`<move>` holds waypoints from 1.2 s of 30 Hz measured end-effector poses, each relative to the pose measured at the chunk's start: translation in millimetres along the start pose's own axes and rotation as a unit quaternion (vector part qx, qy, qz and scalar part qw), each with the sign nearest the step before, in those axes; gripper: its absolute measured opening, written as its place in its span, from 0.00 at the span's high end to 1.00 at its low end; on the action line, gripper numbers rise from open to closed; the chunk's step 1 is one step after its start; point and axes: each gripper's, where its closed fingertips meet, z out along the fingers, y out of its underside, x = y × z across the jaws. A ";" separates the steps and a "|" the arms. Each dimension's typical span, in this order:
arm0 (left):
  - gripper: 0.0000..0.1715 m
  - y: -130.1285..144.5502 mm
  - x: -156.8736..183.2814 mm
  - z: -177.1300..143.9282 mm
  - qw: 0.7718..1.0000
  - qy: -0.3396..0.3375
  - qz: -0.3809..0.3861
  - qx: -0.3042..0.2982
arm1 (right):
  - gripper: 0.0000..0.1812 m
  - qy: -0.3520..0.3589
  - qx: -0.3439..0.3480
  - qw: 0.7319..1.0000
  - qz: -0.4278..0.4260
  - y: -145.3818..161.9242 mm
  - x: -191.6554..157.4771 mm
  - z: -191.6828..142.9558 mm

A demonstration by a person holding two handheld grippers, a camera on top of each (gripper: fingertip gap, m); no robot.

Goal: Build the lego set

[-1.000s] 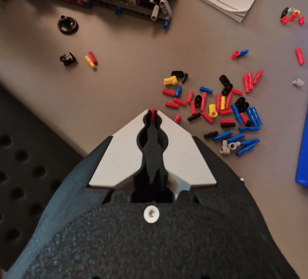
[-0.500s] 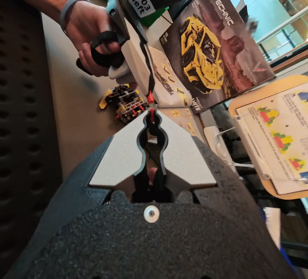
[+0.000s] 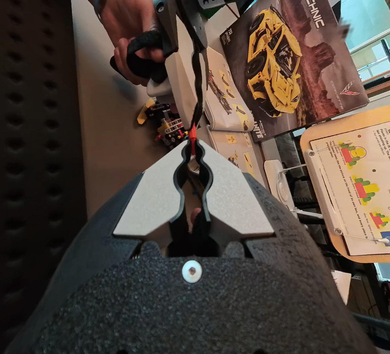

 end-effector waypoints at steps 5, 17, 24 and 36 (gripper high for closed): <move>0.97 6.0 -0.8 -0.2 1.000 0.000 -0.005 -0.018 | 0.99 -0.013 -0.010 1.000 -0.020 2.9 -4.9 2.4; 0.97 9.9 -2.1 0.3 1.000 -0.001 -0.008 -0.028 | 0.99 -0.019 -0.010 1.000 -0.016 3.6 -7.7 4.9; 0.97 13.9 -6.1 1.0 0.998 -0.031 0.040 -0.048 | 0.99 -0.043 -0.007 0.996 0.078 9.2 -10.1 8.5; 0.97 30.8 -1.0 2.3 0.991 -0.023 0.081 -0.103 | 0.98 -0.144 0.006 0.975 0.167 12.9 -30.6 10.1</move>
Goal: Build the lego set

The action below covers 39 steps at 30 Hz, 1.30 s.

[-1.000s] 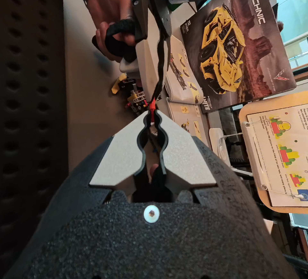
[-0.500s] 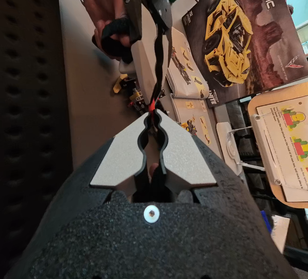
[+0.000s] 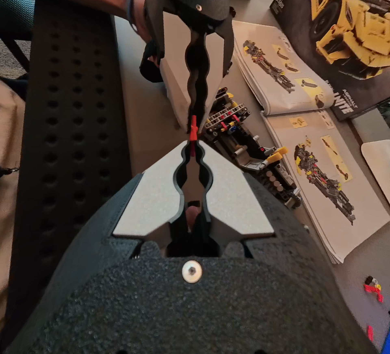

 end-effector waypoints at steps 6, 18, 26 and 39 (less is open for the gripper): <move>0.97 4.4 -4.5 -1.8 1.000 -0.015 0.008 -0.015 | 0.98 -0.023 -0.028 0.999 0.014 19.7 -3.4 2.5; 0.97 17.3 -7.3 5.1 0.998 -0.025 0.013 -0.047 | 0.97 -0.106 -0.149 0.982 0.048 84.3 -25.0 13.6; 0.97 19.2 -5.7 6.7 0.998 -0.022 0.015 -0.053 | 0.95 -0.099 -0.140 0.983 0.070 88.0 -24.6 9.0; 0.97 15.8 -4.9 6.1 0.999 -0.015 0.003 -0.038 | 0.98 -0.108 -0.113 0.985 0.078 84.1 -23.0 13.1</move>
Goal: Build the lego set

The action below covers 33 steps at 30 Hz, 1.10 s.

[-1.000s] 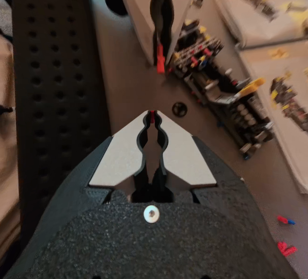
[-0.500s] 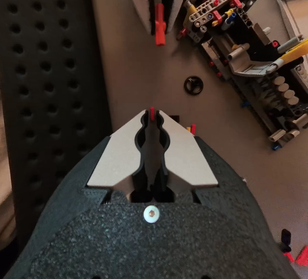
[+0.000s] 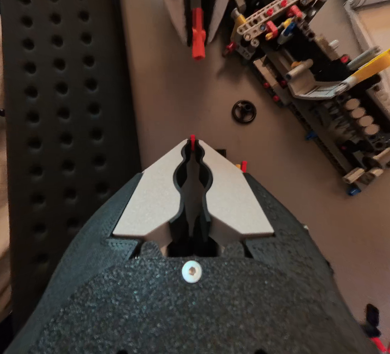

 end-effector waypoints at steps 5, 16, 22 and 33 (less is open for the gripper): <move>0.97 -19.0 2.1 -10.0 0.998 0.021 -0.023 0.058 | 0.99 0.045 0.127 0.991 -0.026 -63.1 2.9 -40.4; 0.97 -33.7 5.7 -15.2 0.993 0.039 -0.036 0.107 | 0.99 0.057 0.096 0.992 -0.057 -89.1 7.2 -52.5; 0.97 -30.6 4.6 -13.8 0.994 0.034 -0.034 0.099 | 0.99 0.058 0.091 0.992 -0.061 -88.6 8.0 -49.9; 0.97 -27.2 3.2 -11.0 0.995 0.032 -0.037 0.089 | 0.99 0.058 0.103 0.991 -0.056 -85.2 8.9 -45.2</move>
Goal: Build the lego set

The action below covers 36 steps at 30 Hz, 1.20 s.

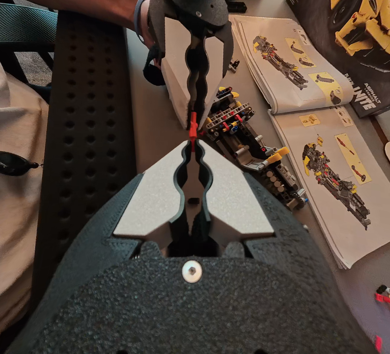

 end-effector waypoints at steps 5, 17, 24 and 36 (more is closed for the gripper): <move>0.97 2.2 -1.9 1.3 1.000 -0.016 0.022 -0.013 | 0.99 -0.001 -0.004 1.000 0.008 1.2 0.9 0.3; 0.97 25.7 -8.5 6.3 0.987 -0.067 0.109 -0.099 | 0.99 -0.001 -0.096 0.995 -0.020 23.8 -4.9 16.5; 0.97 28.8 -13.5 7.9 0.977 -0.096 0.152 -0.115 | 0.98 0.004 -0.094 0.996 -0.001 29.3 -2.4 19.5; 0.97 20.0 -22.0 6.7 0.969 -0.134 0.182 -0.097 | 0.86 0.004 -0.055 0.997 0.047 28.5 2.4 10.1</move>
